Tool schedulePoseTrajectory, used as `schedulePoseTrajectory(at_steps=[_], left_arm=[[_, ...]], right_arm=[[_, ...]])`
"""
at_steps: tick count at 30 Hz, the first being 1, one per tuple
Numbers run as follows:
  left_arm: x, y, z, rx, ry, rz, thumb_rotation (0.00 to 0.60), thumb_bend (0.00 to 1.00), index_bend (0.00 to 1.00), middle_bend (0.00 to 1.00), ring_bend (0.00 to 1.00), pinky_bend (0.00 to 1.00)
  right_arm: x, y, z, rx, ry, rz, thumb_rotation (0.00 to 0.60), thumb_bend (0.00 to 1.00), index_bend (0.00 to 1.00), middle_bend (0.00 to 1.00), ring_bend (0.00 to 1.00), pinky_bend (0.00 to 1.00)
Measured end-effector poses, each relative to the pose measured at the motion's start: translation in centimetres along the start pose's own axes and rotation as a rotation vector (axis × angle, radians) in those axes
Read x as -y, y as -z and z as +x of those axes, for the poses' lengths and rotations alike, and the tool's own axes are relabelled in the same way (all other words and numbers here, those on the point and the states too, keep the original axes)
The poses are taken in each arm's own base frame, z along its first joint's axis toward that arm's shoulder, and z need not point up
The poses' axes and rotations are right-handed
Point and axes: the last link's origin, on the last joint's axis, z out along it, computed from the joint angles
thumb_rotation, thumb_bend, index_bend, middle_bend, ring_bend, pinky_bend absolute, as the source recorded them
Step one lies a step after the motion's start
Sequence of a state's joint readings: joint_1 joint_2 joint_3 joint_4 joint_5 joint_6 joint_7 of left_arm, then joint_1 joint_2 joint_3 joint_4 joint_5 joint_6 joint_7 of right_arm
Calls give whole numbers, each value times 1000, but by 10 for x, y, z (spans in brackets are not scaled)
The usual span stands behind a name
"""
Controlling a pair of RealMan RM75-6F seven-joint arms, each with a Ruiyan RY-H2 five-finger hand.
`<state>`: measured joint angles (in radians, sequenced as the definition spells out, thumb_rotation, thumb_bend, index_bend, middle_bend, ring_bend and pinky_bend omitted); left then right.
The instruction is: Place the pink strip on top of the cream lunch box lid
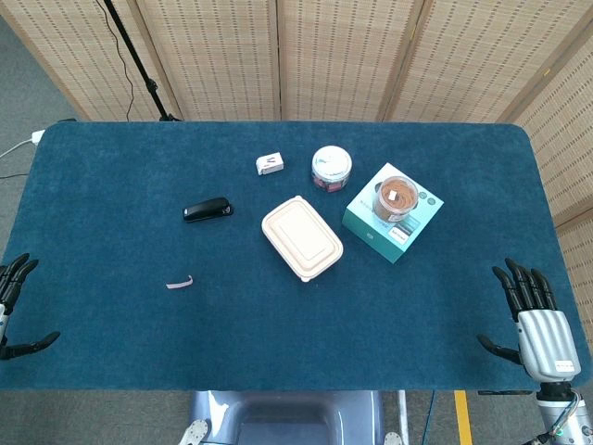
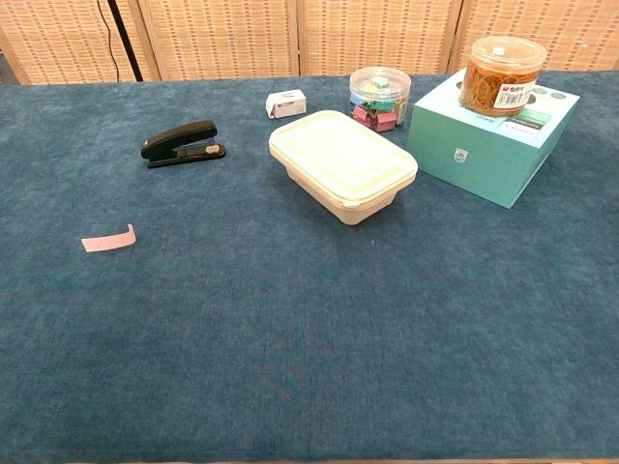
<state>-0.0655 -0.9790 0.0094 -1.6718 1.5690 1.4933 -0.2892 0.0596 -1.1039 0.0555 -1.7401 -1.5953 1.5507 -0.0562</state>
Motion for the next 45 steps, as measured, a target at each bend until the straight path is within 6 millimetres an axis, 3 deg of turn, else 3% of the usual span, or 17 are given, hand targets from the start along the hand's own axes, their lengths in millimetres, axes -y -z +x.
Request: schedulePoseTrajectory(at_steps=[9,15,18,21,25,30,37,41,45], left_arm=[[1,-1,-1,2,4,7,600,0,0,0,0,0],[-2,-14,-6,18,0,21,600,0,4,0,0,0],[-4,-25,-10,15,5,30,600,0,80,0,0,0],[-9,-41,-16,15,0,35,600,0,221,0,0,0],[-18,-62,-28,32,-24,39,600,12,332,0,0,0],[-31,-85,-43,77,-42,52,600,34,369,0,0,0],[-49,-118,-78,153,-17,90,600,113,398,0,0,0],[-57,-131,-99,194,-10,95,600,200,406,0,0,0],[-63,-138,-118,214,-11,100,600,201,438,0,0,0]], right_arm=[[1,0,-1,3,-5,1,600,0,0,0,0,0],[-2,-5,-3,3,19,-23,600,0,0,0,0,0],[-4,-7,-5,-2,53,-36,600,0,0,0,0,0],[-6,-10,-6,-7,66,-51,600,0,0,0,0,0],[-6,-14,-5,-12,63,-56,600,0,0,0,0,0],[-8,-16,-8,2,56,-64,600,0,0,0,0,0],[-14,-20,-9,28,33,-83,600,0,0,0,0,0],[-16,-21,-8,31,18,-85,600,0,0,0,0,0],[-18,-21,-6,35,-1,-87,600,0,0,0,0,0]])
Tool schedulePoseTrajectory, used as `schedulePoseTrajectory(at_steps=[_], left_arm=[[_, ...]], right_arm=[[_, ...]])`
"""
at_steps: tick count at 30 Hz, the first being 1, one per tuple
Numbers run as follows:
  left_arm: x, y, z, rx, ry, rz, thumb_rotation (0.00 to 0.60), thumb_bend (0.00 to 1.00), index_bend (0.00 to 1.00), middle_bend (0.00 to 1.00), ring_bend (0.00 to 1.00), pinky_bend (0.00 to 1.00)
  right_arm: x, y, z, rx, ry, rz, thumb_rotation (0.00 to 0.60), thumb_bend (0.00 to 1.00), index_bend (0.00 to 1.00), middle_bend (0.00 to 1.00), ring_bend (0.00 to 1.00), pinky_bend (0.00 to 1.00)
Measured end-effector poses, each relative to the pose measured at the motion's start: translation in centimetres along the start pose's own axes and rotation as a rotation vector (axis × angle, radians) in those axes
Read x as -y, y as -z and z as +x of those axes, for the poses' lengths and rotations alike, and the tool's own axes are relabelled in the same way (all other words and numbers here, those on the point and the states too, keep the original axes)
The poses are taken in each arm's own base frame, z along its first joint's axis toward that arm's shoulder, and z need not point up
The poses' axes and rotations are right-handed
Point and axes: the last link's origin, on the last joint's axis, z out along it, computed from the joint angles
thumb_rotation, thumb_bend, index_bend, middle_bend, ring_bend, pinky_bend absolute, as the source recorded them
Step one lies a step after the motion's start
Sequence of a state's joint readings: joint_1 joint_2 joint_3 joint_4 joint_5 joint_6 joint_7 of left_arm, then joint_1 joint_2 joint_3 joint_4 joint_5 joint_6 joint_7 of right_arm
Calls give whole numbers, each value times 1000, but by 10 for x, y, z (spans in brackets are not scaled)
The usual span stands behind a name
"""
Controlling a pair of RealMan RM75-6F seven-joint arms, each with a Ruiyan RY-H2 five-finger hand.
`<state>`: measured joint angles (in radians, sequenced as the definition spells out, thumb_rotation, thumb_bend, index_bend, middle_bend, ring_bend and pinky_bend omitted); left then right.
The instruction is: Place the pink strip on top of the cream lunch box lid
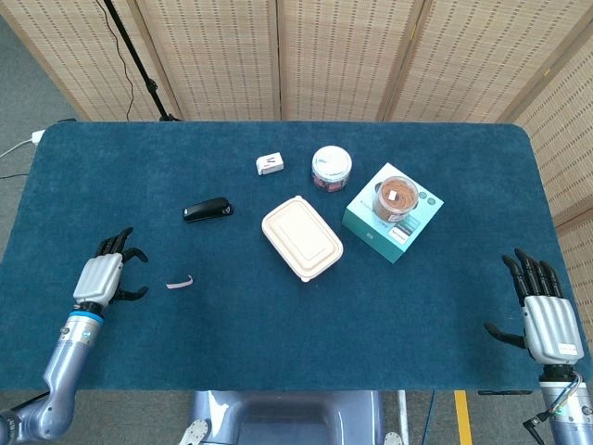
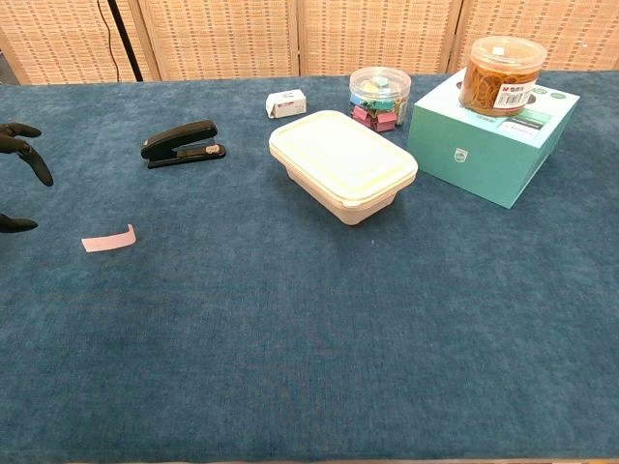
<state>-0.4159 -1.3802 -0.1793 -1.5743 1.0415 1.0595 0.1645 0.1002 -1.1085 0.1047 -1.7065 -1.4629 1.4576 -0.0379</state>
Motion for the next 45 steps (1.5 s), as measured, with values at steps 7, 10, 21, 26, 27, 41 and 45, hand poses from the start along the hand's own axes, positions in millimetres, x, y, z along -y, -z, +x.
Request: schedulePoseTrajectory(at_steps=[7,10,21,26,27,41,45], left_arm=[[-8,-11,-19,13,-10,3,600,205,453,0,0,0],[-12,-12,-23,19,-14,-3,600,207,455,0,0,0],[-21,-15,-39,46,-29,-5,600,238,479,0,0,0],[-25,-17,-44,50,-36,-5,600,266,489,0,0,0],[-25,-17,-45,51,-37,-4,600,268,490,0,0,0],[-30,-16,-56,63,-45,-11,600,335,527,0,0,0],[-31,-17,-58,63,-54,-4,600,359,529,0,0,0]], right_arm=[[-3,0,4,1,-25,-1,600,0,0,0,0,0],[-3,-1,4,4,-28,-1,600,0,0,0,0,0],[-4,0,5,13,-44,0,600,0,0,0,0,0],[-4,0,7,12,-51,2,600,0,0,0,0,0],[-4,0,7,13,-52,2,600,0,0,0,0,0],[-4,1,8,22,-68,12,600,0,0,0,0,0],[-5,1,8,23,-69,11,600,0,0,0,0,0]])
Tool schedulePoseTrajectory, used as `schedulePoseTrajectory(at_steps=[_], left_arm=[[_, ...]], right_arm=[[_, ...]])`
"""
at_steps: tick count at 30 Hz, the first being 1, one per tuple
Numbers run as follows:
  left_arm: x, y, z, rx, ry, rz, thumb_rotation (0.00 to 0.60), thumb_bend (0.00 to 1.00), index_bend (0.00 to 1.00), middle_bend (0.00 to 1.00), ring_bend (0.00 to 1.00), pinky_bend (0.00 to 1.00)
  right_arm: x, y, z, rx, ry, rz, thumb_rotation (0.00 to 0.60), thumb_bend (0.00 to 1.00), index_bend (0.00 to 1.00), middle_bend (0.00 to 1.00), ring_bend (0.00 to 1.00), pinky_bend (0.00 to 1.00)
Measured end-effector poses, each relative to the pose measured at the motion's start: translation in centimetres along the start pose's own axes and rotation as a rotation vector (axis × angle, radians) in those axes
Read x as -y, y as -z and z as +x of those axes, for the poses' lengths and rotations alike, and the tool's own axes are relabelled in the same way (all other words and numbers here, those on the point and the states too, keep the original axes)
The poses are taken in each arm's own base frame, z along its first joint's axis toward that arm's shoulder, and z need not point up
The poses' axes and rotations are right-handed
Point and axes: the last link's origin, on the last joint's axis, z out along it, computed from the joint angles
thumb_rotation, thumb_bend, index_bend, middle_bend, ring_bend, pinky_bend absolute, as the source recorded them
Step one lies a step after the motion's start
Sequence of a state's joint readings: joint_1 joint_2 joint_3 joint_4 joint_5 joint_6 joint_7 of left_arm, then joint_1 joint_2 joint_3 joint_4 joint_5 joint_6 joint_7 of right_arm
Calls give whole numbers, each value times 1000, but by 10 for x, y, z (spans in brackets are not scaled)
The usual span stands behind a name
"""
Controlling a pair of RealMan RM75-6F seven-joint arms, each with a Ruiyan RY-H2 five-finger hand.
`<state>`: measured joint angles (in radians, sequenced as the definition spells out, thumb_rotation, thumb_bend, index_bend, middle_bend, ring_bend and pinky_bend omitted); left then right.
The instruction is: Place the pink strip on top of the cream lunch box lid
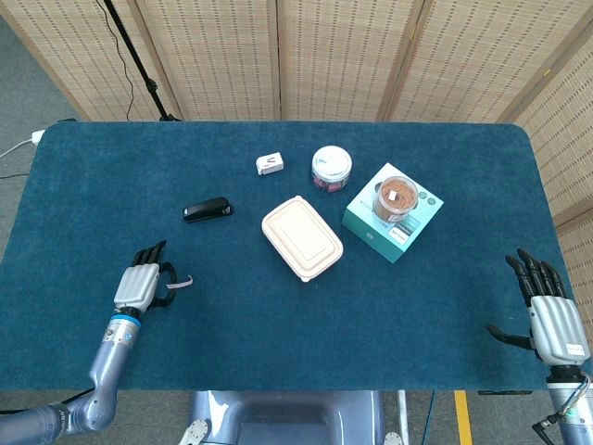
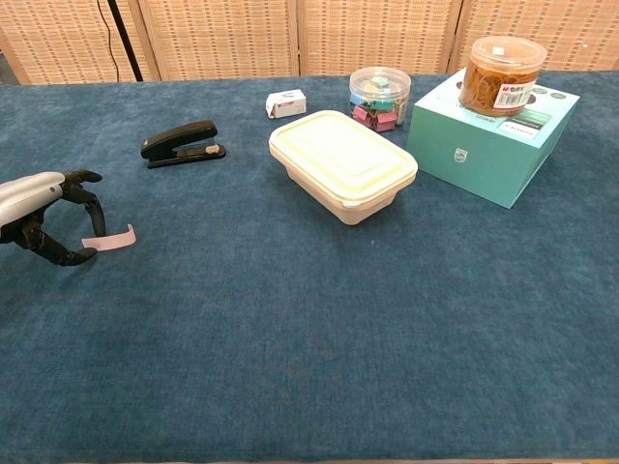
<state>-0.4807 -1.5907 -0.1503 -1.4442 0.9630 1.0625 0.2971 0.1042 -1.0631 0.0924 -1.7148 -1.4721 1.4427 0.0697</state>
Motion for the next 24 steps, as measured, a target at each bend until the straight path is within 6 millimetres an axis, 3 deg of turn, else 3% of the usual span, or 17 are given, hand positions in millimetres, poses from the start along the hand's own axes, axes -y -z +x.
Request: schedulePoseTrajectory(at_steps=[24], left_arm=[[-2,-3,-4,1,-26,8,600,446,603,0,0,0]], right_arm=[[1,1,-1,11,-7,6,600,0,0,0,0,0]])
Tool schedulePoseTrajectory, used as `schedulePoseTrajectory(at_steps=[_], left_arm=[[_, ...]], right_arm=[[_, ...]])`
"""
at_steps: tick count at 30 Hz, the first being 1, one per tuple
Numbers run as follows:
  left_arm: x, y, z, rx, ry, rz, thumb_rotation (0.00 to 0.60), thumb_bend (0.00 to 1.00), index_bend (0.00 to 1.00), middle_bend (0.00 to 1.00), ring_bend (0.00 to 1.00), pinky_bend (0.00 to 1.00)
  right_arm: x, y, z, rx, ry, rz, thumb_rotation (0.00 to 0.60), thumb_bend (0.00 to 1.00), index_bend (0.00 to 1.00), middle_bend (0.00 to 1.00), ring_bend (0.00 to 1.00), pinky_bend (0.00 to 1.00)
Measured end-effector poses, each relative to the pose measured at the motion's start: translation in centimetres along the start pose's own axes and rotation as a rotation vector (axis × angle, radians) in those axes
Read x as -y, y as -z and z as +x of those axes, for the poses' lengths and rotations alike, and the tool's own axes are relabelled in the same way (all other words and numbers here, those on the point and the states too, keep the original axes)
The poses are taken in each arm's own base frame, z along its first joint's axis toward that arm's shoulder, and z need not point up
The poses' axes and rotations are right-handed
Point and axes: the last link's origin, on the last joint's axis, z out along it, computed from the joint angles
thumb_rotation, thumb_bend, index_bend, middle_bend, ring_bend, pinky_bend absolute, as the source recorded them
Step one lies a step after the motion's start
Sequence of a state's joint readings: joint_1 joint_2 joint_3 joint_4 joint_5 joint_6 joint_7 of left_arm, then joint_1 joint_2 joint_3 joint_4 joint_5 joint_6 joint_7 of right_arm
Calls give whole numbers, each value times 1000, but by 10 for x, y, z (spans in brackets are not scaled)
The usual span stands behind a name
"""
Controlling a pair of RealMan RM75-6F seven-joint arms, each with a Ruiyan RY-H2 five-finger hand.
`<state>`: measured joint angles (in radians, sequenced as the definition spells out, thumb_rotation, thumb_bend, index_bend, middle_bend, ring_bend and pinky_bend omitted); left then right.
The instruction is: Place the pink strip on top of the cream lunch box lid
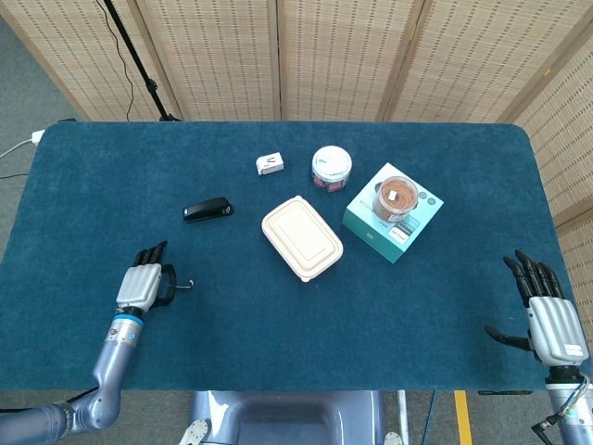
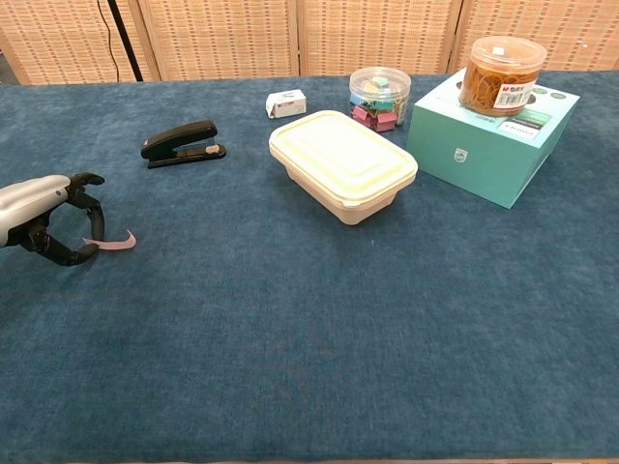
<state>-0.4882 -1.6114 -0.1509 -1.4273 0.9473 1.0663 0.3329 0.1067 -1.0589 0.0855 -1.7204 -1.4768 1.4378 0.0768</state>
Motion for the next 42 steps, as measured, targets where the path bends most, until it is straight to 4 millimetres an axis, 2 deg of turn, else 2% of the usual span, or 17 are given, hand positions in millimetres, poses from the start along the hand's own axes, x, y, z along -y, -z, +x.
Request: schedulePoseTrajectory(at_steps=[9,18,24,28,37,42], left_arm=[[-2,-1,7,-36,14,-12,600,451,603,0,0,0],[-17,-3,30,-118,-38,-101,600,451,604,0,0,0],[-43,-9,60,-242,-185,-219,600,452,611,0,0,0],[-68,-19,80,-317,-277,-310,600,454,613,0,0,0],[-111,-40,100,-372,-393,-451,600,454,618,0,0,0],[-133,-58,105,-444,-500,-514,600,454,618,0,0,0]], right_arm=[[0,0,-1,6,2,1,600,0,0,0,0,0],[-1,-3,-5,13,18,-17,600,0,0,0,0,0],[-3,-7,-8,14,30,-44,600,0,0,0,0,0],[-6,-11,-10,9,37,-69,600,0,0,0,0,0],[-15,-18,-9,-13,56,-126,600,0,0,0,0,0],[-19,-20,-6,-38,63,-151,600,0,0,0,0,0]])
